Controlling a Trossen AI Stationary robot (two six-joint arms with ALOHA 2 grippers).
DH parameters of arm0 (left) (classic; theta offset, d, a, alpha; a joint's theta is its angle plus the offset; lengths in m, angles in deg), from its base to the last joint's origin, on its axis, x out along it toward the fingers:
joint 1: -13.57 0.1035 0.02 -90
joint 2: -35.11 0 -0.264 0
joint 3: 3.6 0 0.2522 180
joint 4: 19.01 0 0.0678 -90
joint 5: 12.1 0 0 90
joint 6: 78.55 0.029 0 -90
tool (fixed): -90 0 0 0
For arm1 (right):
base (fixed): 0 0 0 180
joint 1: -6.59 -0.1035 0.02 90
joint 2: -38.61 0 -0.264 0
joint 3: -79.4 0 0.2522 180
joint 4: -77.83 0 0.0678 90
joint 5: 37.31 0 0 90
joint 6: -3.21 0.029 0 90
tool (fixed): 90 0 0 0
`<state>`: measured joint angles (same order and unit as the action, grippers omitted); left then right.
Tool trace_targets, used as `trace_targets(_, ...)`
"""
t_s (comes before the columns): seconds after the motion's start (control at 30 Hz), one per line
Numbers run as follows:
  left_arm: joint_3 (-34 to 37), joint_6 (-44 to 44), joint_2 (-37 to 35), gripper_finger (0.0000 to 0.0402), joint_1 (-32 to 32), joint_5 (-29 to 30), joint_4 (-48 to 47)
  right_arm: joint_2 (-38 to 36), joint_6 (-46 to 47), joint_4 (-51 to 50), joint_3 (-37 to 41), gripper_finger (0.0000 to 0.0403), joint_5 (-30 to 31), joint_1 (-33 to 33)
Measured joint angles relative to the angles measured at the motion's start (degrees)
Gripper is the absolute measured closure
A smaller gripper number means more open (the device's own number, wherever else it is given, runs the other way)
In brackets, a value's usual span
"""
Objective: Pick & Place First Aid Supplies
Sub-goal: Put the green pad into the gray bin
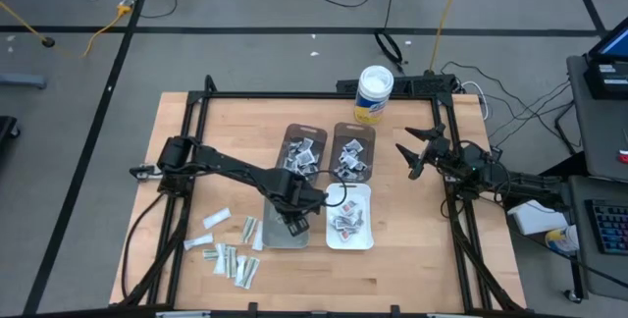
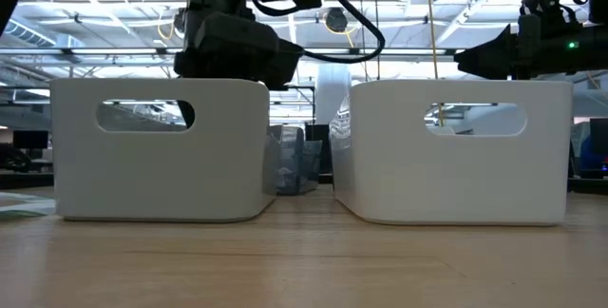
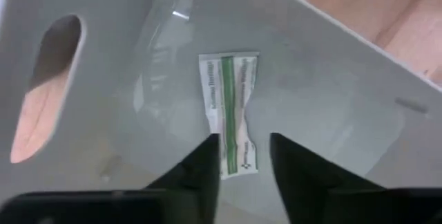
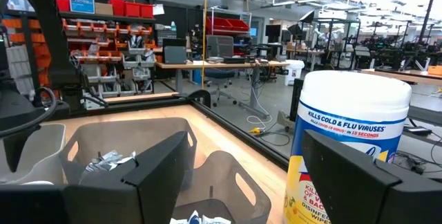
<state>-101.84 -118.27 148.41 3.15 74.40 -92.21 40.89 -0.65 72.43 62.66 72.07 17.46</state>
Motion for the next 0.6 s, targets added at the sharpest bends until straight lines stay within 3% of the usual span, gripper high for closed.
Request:
trace_targets(0.27,-0.4,2.6,-2.8,0.0154,0.0,-1.0,-0.4,0.0,0.0,0.0,0.0,0.0124,0.0,0.0)
trace_targets(0.6,-0.5,2.5,-11.0,0.0125,1.6,-1.0,-2.1,0.0,0.0,0.0,0.0,0.0124,0.0,0.0)
